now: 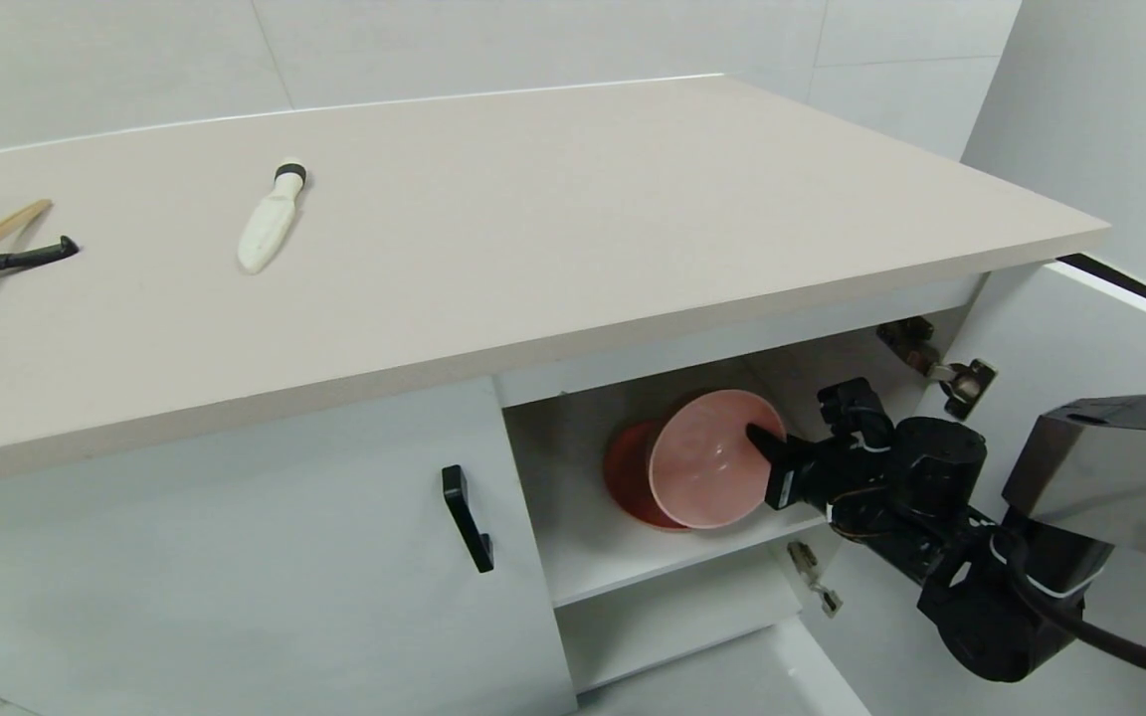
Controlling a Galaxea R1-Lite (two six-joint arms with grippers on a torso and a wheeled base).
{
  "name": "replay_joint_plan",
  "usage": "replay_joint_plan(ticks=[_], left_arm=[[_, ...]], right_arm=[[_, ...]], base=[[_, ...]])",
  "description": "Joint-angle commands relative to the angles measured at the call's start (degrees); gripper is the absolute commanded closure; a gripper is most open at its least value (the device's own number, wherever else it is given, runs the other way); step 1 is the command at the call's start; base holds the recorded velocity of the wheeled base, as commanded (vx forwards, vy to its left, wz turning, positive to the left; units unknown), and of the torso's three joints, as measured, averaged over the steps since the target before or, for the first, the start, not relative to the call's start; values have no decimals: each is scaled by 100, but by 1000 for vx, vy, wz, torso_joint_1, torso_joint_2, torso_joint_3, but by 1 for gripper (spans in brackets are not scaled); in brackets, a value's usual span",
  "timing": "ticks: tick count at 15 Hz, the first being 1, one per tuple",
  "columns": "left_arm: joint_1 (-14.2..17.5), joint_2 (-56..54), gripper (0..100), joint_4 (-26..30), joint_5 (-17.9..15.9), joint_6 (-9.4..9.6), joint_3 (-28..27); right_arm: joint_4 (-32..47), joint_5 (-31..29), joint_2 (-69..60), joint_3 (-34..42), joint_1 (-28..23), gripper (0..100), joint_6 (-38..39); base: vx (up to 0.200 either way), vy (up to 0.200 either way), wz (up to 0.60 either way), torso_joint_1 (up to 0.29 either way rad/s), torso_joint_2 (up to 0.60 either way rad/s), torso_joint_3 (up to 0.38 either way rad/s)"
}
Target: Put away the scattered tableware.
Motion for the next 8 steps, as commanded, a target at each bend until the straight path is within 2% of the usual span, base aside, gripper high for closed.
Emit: replay_joint_plan(ticks=[1,8], left_arm=[[4,13,0,0,1,-1,0],[-4,13,0,0,10,-19,0]], right_arm=[[-1,2,72,8,1,100,2],[-1,2,310,-18,-26,100,11]], base=[[0,0,0,0,0,0],[0,0,0,0,0,0]])
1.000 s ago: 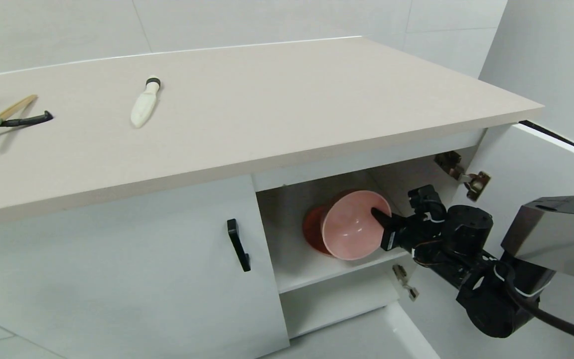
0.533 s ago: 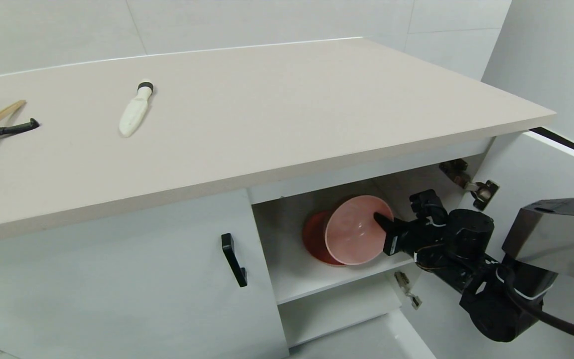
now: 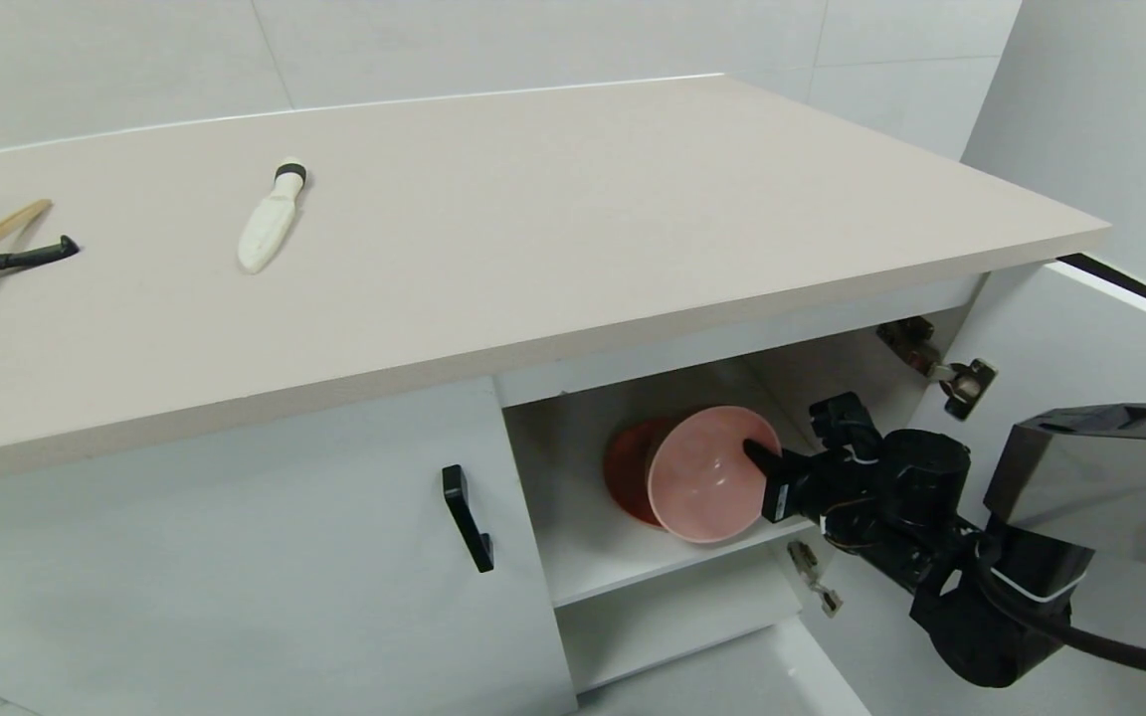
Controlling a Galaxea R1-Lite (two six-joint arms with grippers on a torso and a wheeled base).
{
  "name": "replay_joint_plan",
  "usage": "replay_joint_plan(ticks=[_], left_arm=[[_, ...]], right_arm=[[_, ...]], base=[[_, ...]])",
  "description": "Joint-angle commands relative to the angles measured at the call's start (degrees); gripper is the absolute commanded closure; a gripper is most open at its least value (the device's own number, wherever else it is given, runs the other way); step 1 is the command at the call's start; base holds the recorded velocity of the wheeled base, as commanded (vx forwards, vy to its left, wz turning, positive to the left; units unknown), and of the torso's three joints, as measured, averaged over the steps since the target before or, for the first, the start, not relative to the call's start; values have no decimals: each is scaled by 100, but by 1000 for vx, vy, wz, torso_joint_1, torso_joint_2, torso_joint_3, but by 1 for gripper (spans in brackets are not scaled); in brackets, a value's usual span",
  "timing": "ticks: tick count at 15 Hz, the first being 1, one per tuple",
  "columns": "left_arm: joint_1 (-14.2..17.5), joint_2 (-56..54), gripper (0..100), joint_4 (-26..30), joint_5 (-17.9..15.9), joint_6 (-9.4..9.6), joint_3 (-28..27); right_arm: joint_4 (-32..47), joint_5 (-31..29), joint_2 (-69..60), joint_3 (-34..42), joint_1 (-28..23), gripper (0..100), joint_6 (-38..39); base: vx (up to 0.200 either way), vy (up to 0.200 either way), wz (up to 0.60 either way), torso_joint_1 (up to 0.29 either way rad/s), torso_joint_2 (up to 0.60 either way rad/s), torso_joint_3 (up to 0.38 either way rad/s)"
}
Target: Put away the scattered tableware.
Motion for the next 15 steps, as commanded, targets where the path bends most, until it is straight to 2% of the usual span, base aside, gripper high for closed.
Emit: replay_joint_plan(ticks=[1,3,6,9,11,15], left_arm=[[-1,16,0,0,8,-4,0],[-1,16,0,0,8,-4,0],[8,16,0,0,-1,-4,0],[-1,16,0,0,-1,-101,0],[-1,16,0,0,-1,-101,0],[8,16,0,0,-1,-109,0]], right_arm=[[-6,2,51,0,-8,100,1],[-6,2,51,-9,-8,100,1],[-6,54,315,-466,-95,100,1],[-6,72,499,-844,-104,100,1],[249,72,473,-1046,-104,100,1],[267,63,508,-914,-87,100,-8]], base=[[0,0,0,0,0,0],[0,0,0,0,0,0],[0,0,0,0,0,0],[0,0,0,0,0,0],[0,0,0,0,0,0],[0,0,0,0,0,0]])
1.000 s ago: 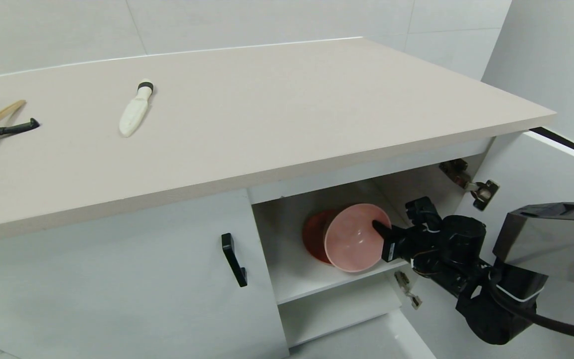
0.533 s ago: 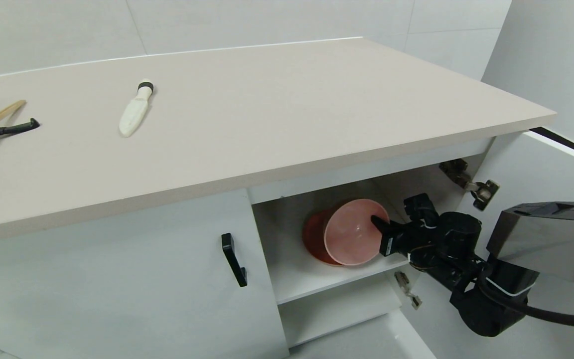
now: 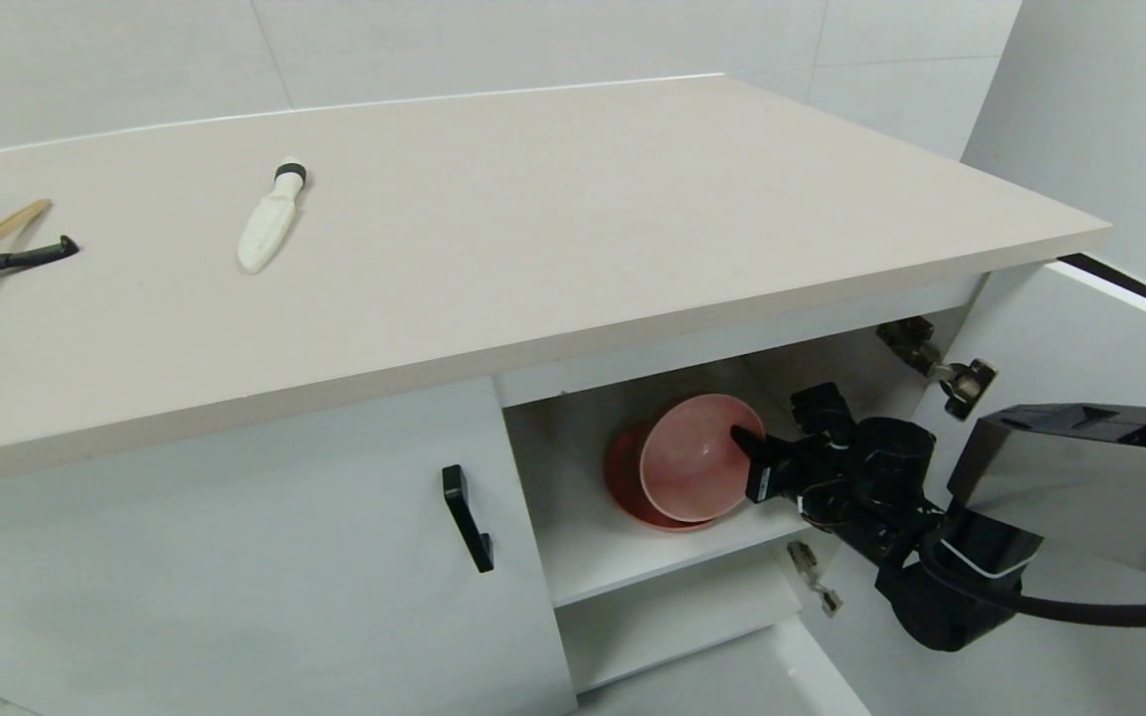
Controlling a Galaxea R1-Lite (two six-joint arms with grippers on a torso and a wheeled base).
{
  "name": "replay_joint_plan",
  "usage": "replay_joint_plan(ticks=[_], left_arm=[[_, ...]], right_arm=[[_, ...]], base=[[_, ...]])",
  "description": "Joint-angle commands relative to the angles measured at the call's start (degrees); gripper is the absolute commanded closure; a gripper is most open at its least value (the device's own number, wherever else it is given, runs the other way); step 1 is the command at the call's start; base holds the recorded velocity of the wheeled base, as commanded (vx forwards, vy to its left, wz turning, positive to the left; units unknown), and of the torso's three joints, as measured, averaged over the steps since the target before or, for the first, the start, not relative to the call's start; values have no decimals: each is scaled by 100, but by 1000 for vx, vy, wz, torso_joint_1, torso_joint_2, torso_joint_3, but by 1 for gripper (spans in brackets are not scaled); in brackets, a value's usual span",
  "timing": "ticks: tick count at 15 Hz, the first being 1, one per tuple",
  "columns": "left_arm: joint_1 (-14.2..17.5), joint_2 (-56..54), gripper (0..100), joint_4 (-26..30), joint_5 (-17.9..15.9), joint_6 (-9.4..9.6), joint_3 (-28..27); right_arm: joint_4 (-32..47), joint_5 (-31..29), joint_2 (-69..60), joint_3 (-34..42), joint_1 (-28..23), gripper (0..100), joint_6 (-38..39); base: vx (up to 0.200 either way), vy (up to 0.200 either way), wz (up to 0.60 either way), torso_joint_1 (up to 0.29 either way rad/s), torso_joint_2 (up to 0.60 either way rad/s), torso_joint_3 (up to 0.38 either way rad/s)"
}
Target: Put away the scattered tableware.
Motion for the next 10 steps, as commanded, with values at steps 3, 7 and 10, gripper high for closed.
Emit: replay_joint_plan(ticks=[3,7,10], left_arm=[[-1,13,0,0,1,-2,0],[-1,13,0,0,1,-2,0],[-1,13,0,0,1,-2,0]], right_arm=[[-19,0,-15,55,25,100,-23],[-54,0,-15,98,34,100,-23],[-98,0,3,125,34,0,-32]], base=[[0,0,0,0,0,0],[0,0,0,0,0,0],[0,0,0,0,0,0]])
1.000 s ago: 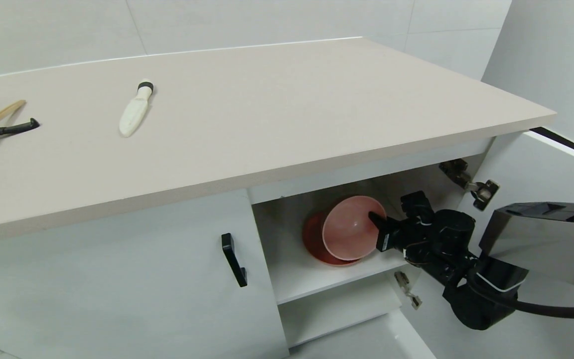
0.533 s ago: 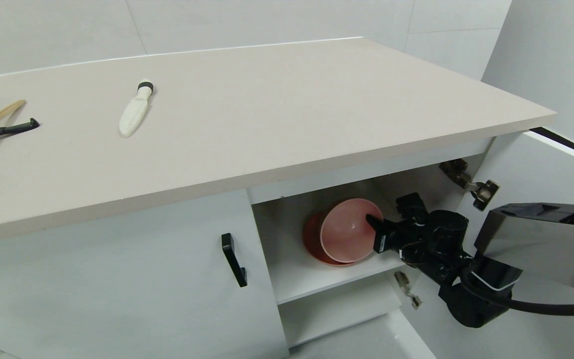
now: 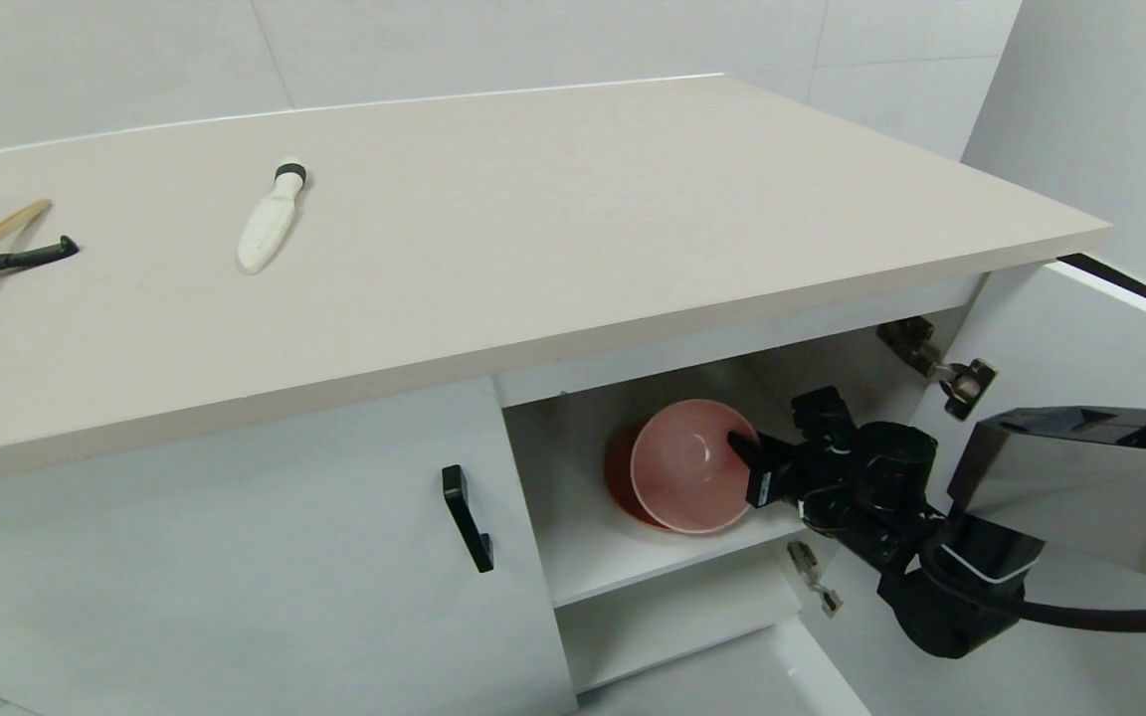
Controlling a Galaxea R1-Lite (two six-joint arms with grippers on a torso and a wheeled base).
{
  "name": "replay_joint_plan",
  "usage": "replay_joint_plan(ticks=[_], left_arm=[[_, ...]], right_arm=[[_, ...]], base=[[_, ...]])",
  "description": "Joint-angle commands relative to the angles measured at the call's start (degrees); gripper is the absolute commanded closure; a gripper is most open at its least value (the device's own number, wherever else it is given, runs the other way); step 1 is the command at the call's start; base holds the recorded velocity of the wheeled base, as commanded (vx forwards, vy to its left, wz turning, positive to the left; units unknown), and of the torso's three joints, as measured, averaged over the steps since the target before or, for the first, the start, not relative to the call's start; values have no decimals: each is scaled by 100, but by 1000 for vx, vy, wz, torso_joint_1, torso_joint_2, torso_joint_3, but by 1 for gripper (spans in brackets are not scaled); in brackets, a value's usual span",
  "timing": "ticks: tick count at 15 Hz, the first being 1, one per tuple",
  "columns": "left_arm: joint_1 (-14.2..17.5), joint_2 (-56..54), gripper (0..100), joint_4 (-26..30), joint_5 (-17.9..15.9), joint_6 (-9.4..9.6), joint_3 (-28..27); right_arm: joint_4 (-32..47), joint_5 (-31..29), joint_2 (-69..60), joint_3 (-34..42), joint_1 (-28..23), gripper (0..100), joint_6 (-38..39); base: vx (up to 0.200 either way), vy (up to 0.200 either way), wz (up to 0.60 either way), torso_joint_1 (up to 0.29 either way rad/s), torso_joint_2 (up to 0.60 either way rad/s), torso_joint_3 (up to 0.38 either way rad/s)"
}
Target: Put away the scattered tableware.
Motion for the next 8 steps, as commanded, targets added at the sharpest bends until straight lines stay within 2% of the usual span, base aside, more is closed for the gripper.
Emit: replay_joint_plan(ticks=[1,8], left_arm=[[4,11,0,0,1,-11,0],[4,11,0,0,1,-20,0]], right_arm=[[-3,2,-18,7,23,0,-2],[-161,11,-379,156,366,0,-11]], base=[[0,0,0,0,0,0],[0,0,0,0,0,0]])
